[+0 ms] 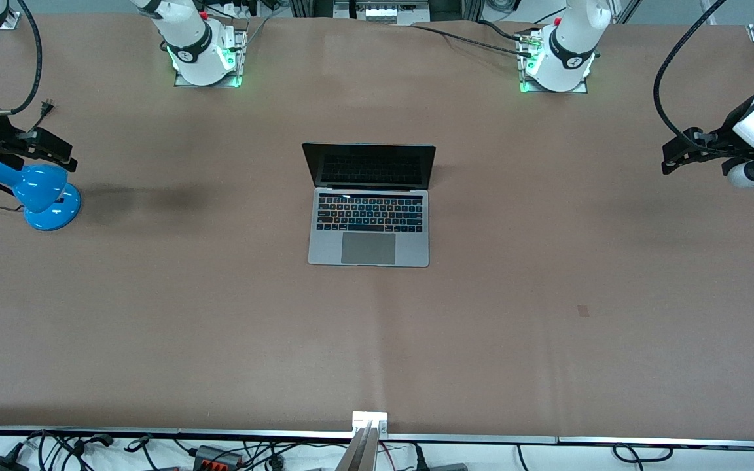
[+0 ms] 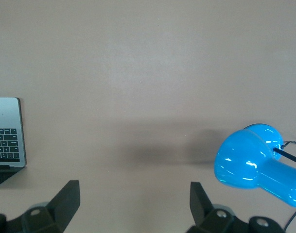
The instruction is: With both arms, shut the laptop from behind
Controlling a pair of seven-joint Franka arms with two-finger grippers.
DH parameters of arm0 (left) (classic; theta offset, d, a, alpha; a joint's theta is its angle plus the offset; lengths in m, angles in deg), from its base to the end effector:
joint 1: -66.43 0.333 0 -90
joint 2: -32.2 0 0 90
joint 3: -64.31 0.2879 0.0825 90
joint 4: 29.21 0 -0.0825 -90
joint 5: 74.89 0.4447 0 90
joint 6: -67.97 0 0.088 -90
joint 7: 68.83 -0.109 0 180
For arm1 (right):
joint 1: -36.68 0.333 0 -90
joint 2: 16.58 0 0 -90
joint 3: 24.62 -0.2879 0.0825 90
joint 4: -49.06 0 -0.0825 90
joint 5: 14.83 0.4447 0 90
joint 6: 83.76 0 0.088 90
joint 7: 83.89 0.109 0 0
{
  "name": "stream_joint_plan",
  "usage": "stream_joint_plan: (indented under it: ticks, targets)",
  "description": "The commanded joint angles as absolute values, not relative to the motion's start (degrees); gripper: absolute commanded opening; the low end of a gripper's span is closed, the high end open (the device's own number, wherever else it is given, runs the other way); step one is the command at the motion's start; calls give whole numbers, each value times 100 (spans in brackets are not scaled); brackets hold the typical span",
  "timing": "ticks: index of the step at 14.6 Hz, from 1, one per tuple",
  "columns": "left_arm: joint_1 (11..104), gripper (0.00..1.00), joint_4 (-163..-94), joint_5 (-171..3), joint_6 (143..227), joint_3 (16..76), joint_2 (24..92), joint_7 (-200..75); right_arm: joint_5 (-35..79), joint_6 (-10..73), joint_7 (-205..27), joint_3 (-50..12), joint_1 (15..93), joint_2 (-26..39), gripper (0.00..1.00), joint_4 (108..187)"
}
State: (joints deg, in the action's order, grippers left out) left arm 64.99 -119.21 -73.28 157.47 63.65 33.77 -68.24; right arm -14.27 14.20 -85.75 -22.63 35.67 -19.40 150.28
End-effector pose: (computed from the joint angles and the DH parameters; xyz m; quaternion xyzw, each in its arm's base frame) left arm 0.6209 -0.0196 0.5768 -0.9997 0.0133 0.0177 0.0143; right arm 0.6066 -0.0312 0.5316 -0.9999 0.0106 0.0036 0.0058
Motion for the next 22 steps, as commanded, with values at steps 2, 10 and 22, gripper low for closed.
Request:
stream_joint_plan:
  ticks: [2, 10, 22]
  targets:
    - [6529, 100, -11815, -7401, 15709, 6378, 3396, -6927, -1491, 1406, -8582, -2321, 3510, -2133, 100, 15171]
    - [6529, 100, -11833, -7436, 15639, 6396, 3457, -6883, -1491, 1389, -8503, -2330, 3527, -2071, 79, 15198]
    - [6450, 59, -11719, -7401, 15270, 6334, 4020, -6953, -1491, 1354, -8503, -2339, 3729, -2036, 5, 15198]
